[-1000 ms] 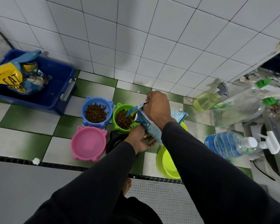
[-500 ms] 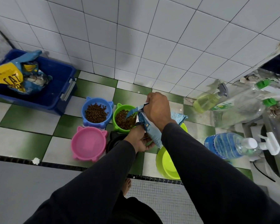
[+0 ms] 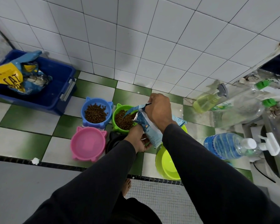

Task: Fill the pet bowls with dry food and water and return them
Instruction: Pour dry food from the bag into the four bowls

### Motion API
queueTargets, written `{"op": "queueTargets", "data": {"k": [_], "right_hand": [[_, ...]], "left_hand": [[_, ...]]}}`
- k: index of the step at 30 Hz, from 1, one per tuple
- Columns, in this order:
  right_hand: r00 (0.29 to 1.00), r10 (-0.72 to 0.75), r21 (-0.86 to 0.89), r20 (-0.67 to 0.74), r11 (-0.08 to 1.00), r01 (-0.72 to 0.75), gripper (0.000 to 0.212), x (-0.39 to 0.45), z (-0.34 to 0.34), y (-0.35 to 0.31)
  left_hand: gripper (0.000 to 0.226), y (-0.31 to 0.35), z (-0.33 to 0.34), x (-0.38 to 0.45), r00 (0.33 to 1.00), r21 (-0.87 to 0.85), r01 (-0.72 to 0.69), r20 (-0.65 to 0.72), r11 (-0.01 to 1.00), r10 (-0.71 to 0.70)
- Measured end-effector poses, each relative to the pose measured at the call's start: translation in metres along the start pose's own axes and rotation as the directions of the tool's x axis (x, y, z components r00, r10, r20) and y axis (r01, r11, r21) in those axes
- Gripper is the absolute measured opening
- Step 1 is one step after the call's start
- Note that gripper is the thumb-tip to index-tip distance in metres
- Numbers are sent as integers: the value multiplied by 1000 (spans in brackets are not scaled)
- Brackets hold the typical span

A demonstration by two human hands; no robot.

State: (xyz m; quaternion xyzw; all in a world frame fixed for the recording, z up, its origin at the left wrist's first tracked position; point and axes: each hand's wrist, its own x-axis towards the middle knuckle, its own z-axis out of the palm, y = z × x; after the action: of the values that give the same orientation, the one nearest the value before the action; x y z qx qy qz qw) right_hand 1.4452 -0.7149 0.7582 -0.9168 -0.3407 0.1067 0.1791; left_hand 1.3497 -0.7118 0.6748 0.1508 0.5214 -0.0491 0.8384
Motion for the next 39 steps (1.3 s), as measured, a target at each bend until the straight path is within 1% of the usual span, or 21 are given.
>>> {"op": "queueTargets", "data": {"k": [3,9,12,16,20,24,26,29,33,36,39], "right_hand": [[999,52,70,-10,996,-51,18,0,-1,5],[991,126,119,-44,986,-120,11,-1,-1,15],[988,141,147,-71,981,-129,7,-1,-2,19],[973,193,283,-130,947,-150,25,-7,-7,24],[957,231,389,-174,909,-149,16,-13,-11,33],[943,259,471,-210,872,-134,20,-20,-12,45],[926,320,548,-199,820,-166,24,-22,-11,52],[901,413,678,-129,700,-224,28,-26,-10,61],[872,485,783,-65,566,-257,37,-33,-13,65],[862,507,858,-5,446,-257,37,-41,-15,64],[856,515,917,35,324,-232,45,-49,-18,62]], "left_hand": [[25,0,0,0,1000,3,-3,-11,1000,3],[19,-1,2,-1,998,36,-56,-34,998,57],[21,-1,5,-2,994,52,-95,-50,994,98],[23,-1,9,-7,984,48,-162,-66,986,165],[23,-4,11,-10,973,79,-216,-66,973,222],[29,-8,14,-13,956,120,-268,-94,956,279],[30,-10,14,-17,941,155,-309,-96,938,326],[32,-13,14,-24,903,218,-399,-77,891,423],[30,-18,12,-32,815,314,-534,-55,785,577],[28,-23,7,-39,788,301,-577,-38,759,614],[28,-26,-2,-45,751,280,-641,35,715,660]]}}
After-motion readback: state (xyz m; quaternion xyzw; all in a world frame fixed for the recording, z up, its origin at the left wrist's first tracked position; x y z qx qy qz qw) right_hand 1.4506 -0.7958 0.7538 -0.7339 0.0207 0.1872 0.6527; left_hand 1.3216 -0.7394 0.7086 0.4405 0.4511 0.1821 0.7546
